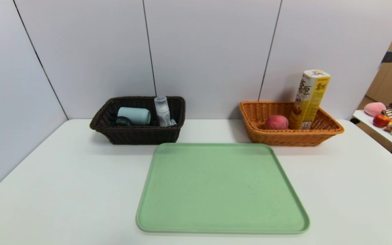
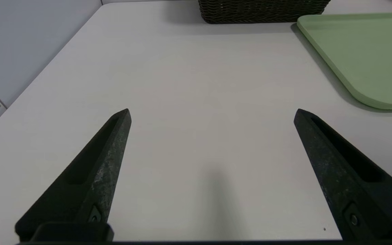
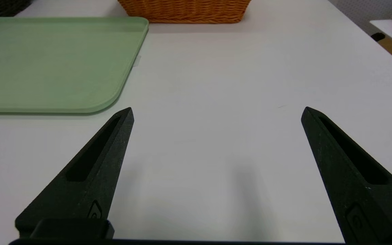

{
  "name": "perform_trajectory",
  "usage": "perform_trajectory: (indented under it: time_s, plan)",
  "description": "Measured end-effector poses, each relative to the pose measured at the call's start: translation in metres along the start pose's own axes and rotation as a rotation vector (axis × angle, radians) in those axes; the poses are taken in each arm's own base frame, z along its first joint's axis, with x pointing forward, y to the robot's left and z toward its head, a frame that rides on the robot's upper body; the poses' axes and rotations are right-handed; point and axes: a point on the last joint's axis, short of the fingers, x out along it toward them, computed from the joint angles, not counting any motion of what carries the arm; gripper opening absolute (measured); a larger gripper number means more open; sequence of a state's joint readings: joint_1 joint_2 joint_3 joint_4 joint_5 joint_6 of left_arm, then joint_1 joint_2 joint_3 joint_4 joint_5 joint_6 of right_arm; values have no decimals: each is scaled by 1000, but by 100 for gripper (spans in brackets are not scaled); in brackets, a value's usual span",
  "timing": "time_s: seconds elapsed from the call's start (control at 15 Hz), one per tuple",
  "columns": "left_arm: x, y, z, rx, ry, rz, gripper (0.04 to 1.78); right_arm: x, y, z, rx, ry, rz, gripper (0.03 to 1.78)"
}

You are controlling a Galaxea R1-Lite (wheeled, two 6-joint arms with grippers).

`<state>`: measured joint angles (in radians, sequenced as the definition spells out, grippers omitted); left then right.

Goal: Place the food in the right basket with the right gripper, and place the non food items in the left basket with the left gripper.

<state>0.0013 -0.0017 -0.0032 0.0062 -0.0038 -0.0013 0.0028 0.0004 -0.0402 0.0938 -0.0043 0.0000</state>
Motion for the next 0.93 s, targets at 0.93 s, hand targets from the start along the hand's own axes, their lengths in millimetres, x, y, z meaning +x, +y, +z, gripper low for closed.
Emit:
perform_trajectory:
  time_s: [0.93]
  plan:
    - [0, 0, 0, -1, 1, 1, 169, 1, 0, 0, 3, -15, -3, 170]
